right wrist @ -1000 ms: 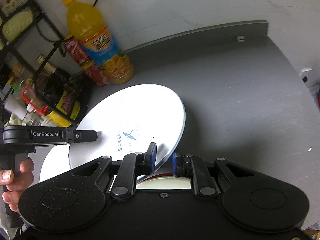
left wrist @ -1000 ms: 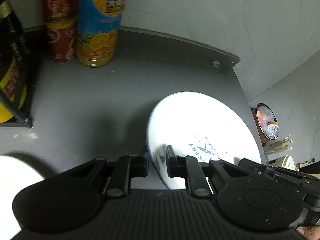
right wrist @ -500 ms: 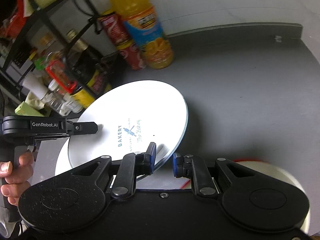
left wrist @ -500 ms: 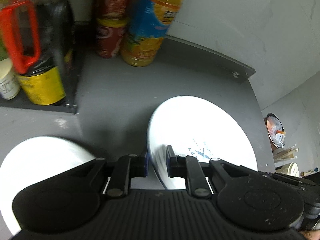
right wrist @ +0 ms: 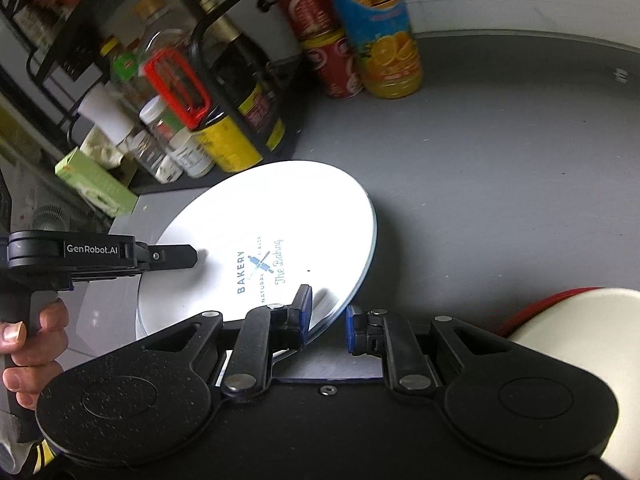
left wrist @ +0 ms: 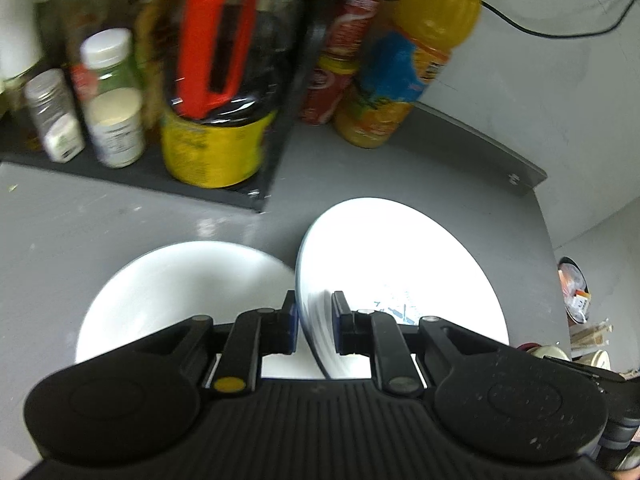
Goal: Organize plates and bowls
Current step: 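Carry the 'BAKERY' plate with both tools over the stacked plates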
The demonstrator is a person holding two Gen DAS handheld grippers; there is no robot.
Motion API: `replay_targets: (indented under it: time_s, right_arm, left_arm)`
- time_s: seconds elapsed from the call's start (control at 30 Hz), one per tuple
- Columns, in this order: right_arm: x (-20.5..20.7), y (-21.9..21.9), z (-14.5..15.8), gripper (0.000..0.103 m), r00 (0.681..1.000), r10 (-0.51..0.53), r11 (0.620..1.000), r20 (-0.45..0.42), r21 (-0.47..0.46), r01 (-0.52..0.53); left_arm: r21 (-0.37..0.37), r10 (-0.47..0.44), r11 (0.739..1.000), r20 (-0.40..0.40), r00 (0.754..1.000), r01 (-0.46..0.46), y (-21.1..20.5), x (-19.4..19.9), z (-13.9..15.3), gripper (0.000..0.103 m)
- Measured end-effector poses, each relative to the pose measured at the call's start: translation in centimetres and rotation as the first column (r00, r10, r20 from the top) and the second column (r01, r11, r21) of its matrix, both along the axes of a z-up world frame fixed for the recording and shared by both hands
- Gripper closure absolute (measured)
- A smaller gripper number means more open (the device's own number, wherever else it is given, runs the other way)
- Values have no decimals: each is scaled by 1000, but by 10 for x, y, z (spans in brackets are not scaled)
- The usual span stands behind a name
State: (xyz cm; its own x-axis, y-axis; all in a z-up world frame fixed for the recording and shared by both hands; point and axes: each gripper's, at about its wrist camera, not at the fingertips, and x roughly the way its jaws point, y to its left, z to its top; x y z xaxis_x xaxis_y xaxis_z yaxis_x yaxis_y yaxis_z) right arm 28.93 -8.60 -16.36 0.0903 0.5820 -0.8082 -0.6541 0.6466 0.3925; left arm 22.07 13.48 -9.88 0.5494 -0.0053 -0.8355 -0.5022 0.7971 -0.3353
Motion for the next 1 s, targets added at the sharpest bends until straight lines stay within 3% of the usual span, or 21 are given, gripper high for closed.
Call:
replay_targets:
  time_s: [0.43,1.0]
  right_arm:
    - [-29,26,0,86,992,109,994,60,-32,-107]
    - [-44,43,-14,89,981,164,982,103,-112,-152]
  left_arm:
    - [-26,87,996,-28,996,-88,22,-53,-20,88]
    - [-70,178,981,-68,982,-183,33,-101,-51,87]
